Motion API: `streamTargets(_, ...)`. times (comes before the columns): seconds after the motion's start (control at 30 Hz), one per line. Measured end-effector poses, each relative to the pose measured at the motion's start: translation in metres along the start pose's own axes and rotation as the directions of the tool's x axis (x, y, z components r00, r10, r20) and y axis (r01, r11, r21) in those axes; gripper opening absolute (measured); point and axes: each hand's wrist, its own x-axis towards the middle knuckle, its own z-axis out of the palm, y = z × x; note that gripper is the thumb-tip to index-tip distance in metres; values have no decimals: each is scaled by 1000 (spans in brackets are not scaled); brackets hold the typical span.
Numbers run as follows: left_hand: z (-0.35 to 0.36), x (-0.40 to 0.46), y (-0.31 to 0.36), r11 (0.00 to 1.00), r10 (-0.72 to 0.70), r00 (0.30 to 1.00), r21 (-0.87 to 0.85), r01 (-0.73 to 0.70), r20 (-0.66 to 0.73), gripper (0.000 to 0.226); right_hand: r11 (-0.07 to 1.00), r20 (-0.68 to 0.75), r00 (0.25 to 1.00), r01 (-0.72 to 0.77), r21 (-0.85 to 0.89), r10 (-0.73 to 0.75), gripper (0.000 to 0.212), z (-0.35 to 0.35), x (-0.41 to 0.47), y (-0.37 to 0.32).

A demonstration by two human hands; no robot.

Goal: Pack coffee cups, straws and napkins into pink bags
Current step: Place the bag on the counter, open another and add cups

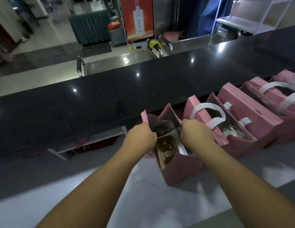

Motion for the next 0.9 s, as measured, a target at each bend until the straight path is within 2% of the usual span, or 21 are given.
streamTargets(0.07, -10, -14, -20, 996, 13, 1000, -86, -14, -12, 9, 1000, -10, 1000, 15, -2, -15, 4, -5, -8, -11)
streamTargets(0.1, -15, -22, -29, 992, 24, 999, -123, -26, -21, 5, 1000, -6, 1000, 13, -1, -13, 6, -7, -12, -15)
streamTargets(0.2, -30, -51, -71, 975, -9, 997, -222, -8, -78, 11, 998, 28, 998, 64, 4, -64, 16, -14, -30, -44)
streamTargets(0.43, -63, -144, -205, 933, -201, 953, -340, 115, -228, 17, 965, 117, 959, 249, 83, -258, 14, 7, -96, -171)
streamTargets(0.63, -74, -258, -348, 861, -426, 845, -433, 269, -322, 20, 878, 175, 862, 456, 143, -476, 16, 50, -182, -302)
streamTargets(0.77, -75, -342, -436, 805, -529, 764, -503, 314, -370, 23, 823, 205, 797, 542, 168, -567, 18, 78, -250, -385)
streamTargets(0.9, -64, -418, -506, 753, -613, 678, -560, 346, -406, 17, 733, 216, 700, 646, 215, -680, 28, 104, -322, -456)
